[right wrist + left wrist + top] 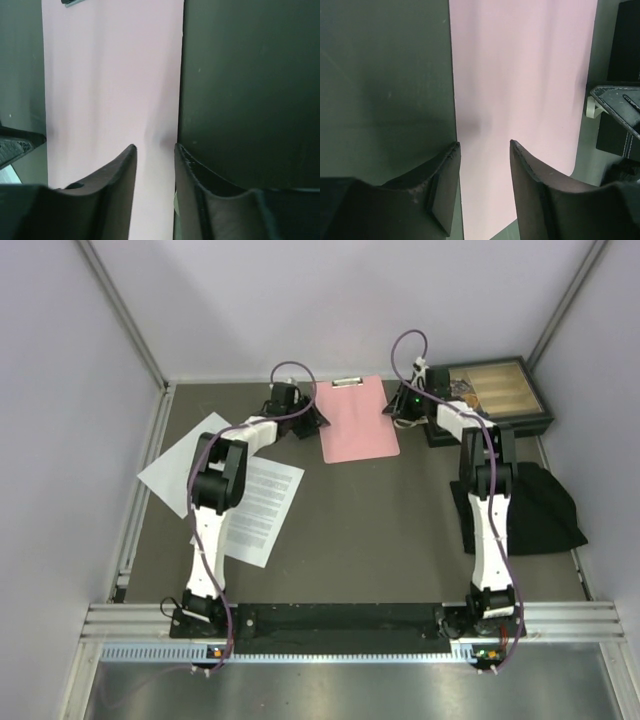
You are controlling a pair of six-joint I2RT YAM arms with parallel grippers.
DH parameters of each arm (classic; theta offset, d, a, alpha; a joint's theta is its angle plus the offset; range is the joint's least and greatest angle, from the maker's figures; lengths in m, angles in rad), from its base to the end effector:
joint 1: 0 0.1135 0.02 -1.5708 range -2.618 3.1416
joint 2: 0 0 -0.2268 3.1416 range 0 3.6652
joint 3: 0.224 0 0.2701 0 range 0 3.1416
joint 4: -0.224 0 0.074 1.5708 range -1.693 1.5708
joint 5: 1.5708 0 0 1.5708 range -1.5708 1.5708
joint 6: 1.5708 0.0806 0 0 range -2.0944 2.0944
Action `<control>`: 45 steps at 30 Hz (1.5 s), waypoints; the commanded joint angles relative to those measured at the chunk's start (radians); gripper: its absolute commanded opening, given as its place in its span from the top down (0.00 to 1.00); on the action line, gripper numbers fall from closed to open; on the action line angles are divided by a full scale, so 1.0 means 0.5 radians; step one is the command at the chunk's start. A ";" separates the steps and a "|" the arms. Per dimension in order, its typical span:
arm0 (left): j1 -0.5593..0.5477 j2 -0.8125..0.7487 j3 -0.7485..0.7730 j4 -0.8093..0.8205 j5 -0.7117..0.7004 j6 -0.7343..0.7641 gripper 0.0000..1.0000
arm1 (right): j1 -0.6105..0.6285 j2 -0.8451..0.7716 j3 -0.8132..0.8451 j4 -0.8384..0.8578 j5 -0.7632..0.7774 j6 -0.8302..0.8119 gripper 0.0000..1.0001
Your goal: Put the files into the folder
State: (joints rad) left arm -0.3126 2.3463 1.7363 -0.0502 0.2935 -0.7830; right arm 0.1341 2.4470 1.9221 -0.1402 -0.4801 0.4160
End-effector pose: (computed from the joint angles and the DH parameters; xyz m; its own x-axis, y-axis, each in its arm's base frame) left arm 0.5146 -0.1908 0.0811 -0.7747 -0.4593 -0.4347 -0.0489 0.7288 -0.6829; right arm 0.5566 0.1127 0.0888 -0.7529 0.2601 -0.6046 -0.1908 0.7929 0.5787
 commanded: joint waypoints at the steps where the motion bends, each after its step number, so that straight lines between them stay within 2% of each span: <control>1: -0.077 0.020 -0.220 -0.222 0.152 0.023 0.53 | 0.134 -0.191 -0.175 -0.026 -0.402 0.128 0.68; 4: -0.102 -0.090 -0.358 -0.200 0.177 0.029 0.55 | 0.152 -0.325 -0.322 -0.036 -0.420 0.110 0.74; 7: -0.151 -0.262 -0.536 -0.197 0.180 0.044 0.55 | 0.174 -0.549 -0.588 0.007 -0.411 0.116 0.75; 10: -0.218 -0.467 -0.851 -0.170 0.149 0.060 0.55 | 0.223 -0.745 -0.968 -0.017 -0.347 0.070 0.75; 14: -0.365 -0.807 -1.217 -0.072 0.125 0.026 0.55 | 0.305 -1.144 -1.389 -0.045 -0.191 0.049 0.73; 19: -0.586 -1.072 -1.622 0.017 0.070 -0.093 0.54 | 0.443 -1.525 -1.870 -0.161 0.021 -0.019 0.72; 22: -0.743 -1.235 -1.787 0.042 0.002 -0.164 0.54 | 0.468 -1.770 -2.067 -0.250 0.187 -0.050 0.71; 24: -0.768 -1.372 -1.858 0.024 -0.050 -0.189 0.54 | 0.468 -1.948 -2.104 -0.372 0.352 -0.089 0.69; 26: -0.768 -1.550 -1.938 -0.056 -0.145 -0.180 0.52 | 0.465 -2.043 -2.083 -0.453 0.484 -0.169 0.67; 28: -0.765 -1.667 -1.936 -0.190 -0.212 -0.122 0.49 | 0.471 -2.084 -2.013 -0.484 0.530 -0.227 0.57; 30: -0.765 -1.820 -1.923 -0.246 -0.271 -0.076 0.41 | 0.468 -2.011 -1.897 -0.490 0.571 -0.246 0.51; 34: -0.752 -1.983 -1.786 -0.418 -0.360 0.047 0.32 | 0.468 -1.581 -1.312 -0.529 0.607 -0.264 0.41; 36: -0.749 -2.060 -1.721 -0.596 -0.494 0.069 0.27 | 0.468 -1.327 -1.121 -0.484 0.583 -0.246 0.35; 39: -0.716 -2.195 -1.687 -0.746 -0.569 0.118 0.23 | 0.468 -0.983 -0.673 -0.566 0.552 -0.240 0.32; 40: -0.706 -2.238 -1.717 -0.762 -0.636 0.121 0.22 | 0.468 -0.897 -0.490 -0.560 0.543 -0.243 0.30; 42: -0.697 -2.348 -1.779 -0.716 -0.661 0.124 0.19 | 0.468 -0.695 -0.326 -0.536 0.528 -0.286 0.24; 45: -0.691 -2.382 -1.886 -0.618 -0.578 0.112 0.18 | 0.465 -0.441 -0.001 -0.581 0.503 -0.402 0.21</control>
State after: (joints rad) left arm -0.6636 1.1931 0.8417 -0.3687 0.0242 -0.7460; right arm 0.3702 2.1040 1.7477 -0.4088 -0.2108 0.2859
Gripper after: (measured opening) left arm 0.822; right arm 0.769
